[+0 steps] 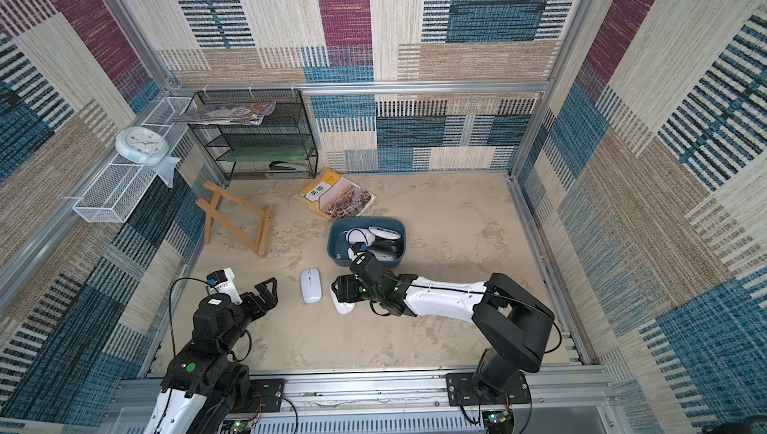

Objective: Take out the mouse from the storage box
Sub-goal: Place the mouse at the center of the board, then pick up the mouse from the storage box.

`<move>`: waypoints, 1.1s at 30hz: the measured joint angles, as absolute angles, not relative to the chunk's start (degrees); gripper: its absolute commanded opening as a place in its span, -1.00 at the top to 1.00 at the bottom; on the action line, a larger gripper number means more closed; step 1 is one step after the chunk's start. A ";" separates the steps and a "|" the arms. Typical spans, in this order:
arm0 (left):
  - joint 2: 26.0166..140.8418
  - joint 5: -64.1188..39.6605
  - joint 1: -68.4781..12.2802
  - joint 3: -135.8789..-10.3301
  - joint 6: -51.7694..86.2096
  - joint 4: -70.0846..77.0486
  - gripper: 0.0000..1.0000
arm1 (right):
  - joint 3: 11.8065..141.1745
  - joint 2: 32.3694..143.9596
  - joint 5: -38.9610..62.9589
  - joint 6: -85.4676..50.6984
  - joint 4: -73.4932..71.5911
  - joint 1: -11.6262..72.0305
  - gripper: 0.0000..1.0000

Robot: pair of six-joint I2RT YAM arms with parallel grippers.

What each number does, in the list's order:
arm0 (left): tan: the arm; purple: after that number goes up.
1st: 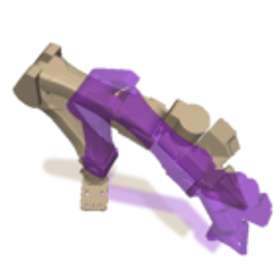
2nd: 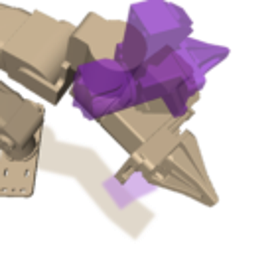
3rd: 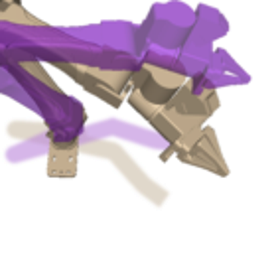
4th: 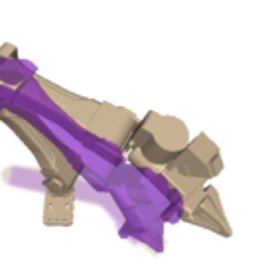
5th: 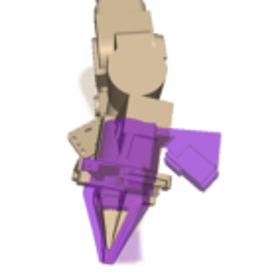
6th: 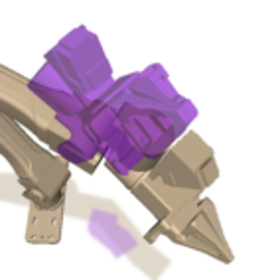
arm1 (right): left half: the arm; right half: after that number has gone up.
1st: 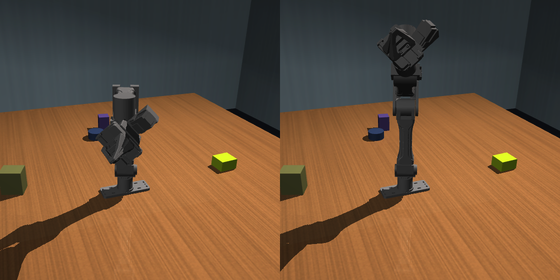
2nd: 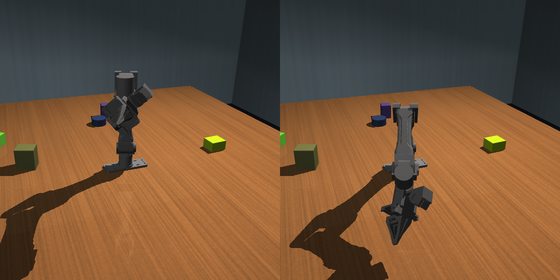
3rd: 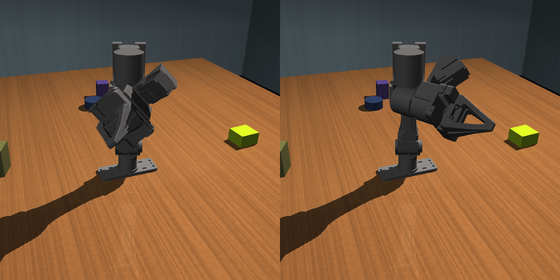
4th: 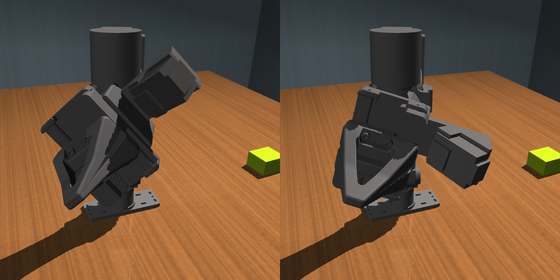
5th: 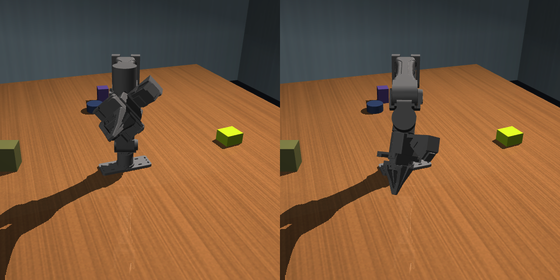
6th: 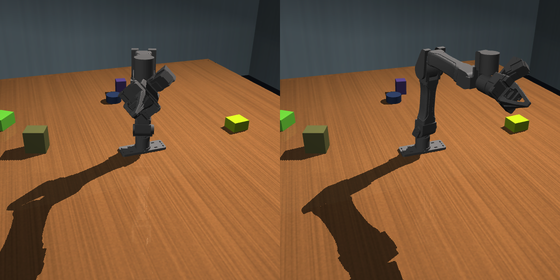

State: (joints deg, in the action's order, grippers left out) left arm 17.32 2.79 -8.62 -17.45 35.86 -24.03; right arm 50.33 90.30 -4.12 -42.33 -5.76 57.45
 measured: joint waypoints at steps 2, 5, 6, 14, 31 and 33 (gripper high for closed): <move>19.53 2.81 -8.62 -18.26 36.18 -24.03 -0.97 | 51.31 88.29 -8.03 -40.62 -3.20 57.45 -0.60; 24.47 2.59 -8.62 -20.27 37.78 -23.99 -0.95 | 52.75 85.62 -13.78 -36.80 -0.10 57.25 -0.64; 26.59 2.20 -8.62 -21.26 38.83 -23.94 -0.94 | 53.19 84.82 -15.88 -35.11 0.95 56.95 -0.65; 46.68 -4.89 -9.02 -34.74 41.41 -23.29 -0.88 | 52.23 79.81 -24.67 -23.46 4.10 51.59 -0.68; 88.90 -7.70 -28.82 -70.59 40.60 -28.34 -0.58 | 38.76 66.54 -21.26 -18.20 2.20 38.22 -0.69; 92.88 -7.70 -30.17 -74.28 41.89 -28.86 -0.54 | 37.12 65.52 -21.80 -18.13 1.48 37.69 -0.70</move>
State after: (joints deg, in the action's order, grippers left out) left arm 92.88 -7.70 -30.17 -74.28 41.89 -28.86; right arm 37.12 65.52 -21.80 -18.13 1.48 37.69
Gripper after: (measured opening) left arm 0.788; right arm 0.846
